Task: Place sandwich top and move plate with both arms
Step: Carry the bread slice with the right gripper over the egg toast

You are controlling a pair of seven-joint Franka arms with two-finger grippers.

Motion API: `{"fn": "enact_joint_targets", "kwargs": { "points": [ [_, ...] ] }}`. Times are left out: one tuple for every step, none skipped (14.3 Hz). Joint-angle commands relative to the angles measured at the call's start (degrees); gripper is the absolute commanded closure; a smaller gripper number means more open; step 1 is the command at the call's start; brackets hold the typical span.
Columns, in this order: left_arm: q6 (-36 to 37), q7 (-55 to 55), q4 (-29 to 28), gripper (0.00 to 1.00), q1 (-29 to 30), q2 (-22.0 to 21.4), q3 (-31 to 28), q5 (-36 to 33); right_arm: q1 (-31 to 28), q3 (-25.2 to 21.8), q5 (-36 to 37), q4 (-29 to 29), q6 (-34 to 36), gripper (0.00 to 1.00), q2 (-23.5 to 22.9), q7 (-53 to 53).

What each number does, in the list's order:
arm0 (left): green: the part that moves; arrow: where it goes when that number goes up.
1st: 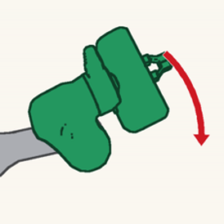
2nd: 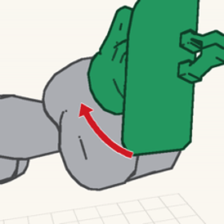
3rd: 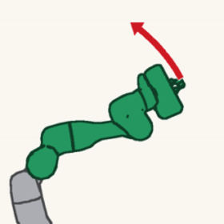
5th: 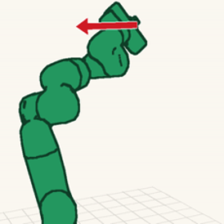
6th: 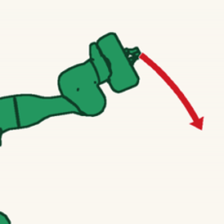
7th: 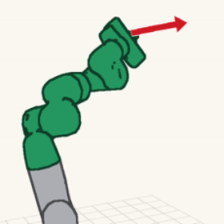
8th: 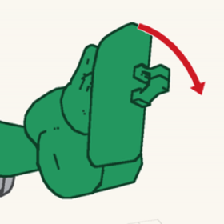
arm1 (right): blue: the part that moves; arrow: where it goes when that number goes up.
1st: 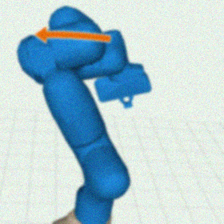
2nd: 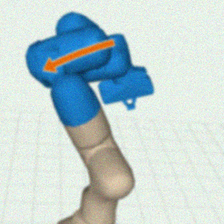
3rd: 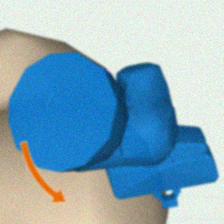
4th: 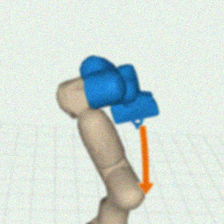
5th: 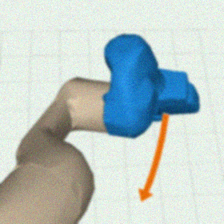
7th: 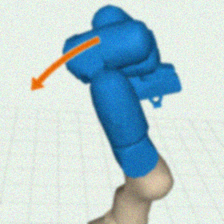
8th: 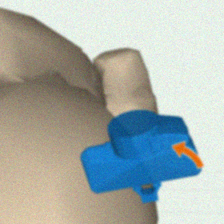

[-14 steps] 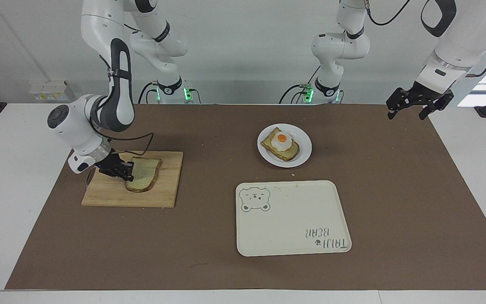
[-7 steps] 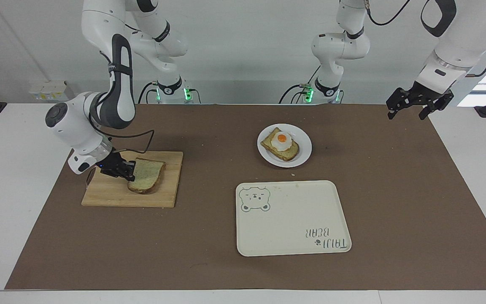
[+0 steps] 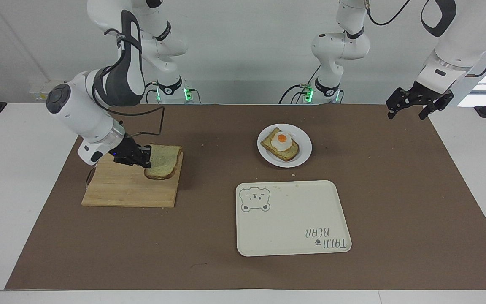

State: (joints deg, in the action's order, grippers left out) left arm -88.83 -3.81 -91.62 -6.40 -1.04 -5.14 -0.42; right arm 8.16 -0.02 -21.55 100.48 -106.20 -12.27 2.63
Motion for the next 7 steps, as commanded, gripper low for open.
{"fn": "enact_joint_targets", "kwargs": {
  "points": [
    [0.68, 0.56, 0.39, 0.00, -0.10, -0.46, -0.05, -0.64, 7.98, 0.54, -1.30, -0.55, -2.86, 1.00, -0.47, -8.75],
    [0.68, 0.56, 0.39, 0.00, -0.10, -0.46, -0.05, -0.64, 10.80, 0.54, -1.31, -0.47, -4.53, 1.00, -0.74, -11.74],
    [0.68, 0.56, 0.39, 0.00, -0.10, -0.46, -0.05, -0.64, 13.70, 0.54, -1.31, -0.20, -6.55, 1.00, -1.35, -14.91],
    [0.68, 0.56, 0.39, 0.00, -0.10, -0.46, -0.05, -0.64, 15.73, 0.54, -1.31, -0.29, -8.04, 1.00, -2.14, -17.29],
    [0.68, 0.56, 0.39, 0.00, -0.10, -0.46, -0.05, -0.64, 18.10, 0.63, -1.65, -0.20, -10.41, 1.00, -2.93, -19.57],
    [0.68, 0.56, 0.39, 0.00, -0.10, -0.46, -0.05, -0.64, 20.82, 0.63, -2.70, -0.29, -12.96, 1.00, -4.07, -22.03],
    [0.68, 0.56, 0.39, 0.00, -0.10, -0.46, -0.05, -0.64, 22.85, 0.63, -3.58, -0.29, -15.07, 1.00, -5.21, -23.80]
  ]
}}
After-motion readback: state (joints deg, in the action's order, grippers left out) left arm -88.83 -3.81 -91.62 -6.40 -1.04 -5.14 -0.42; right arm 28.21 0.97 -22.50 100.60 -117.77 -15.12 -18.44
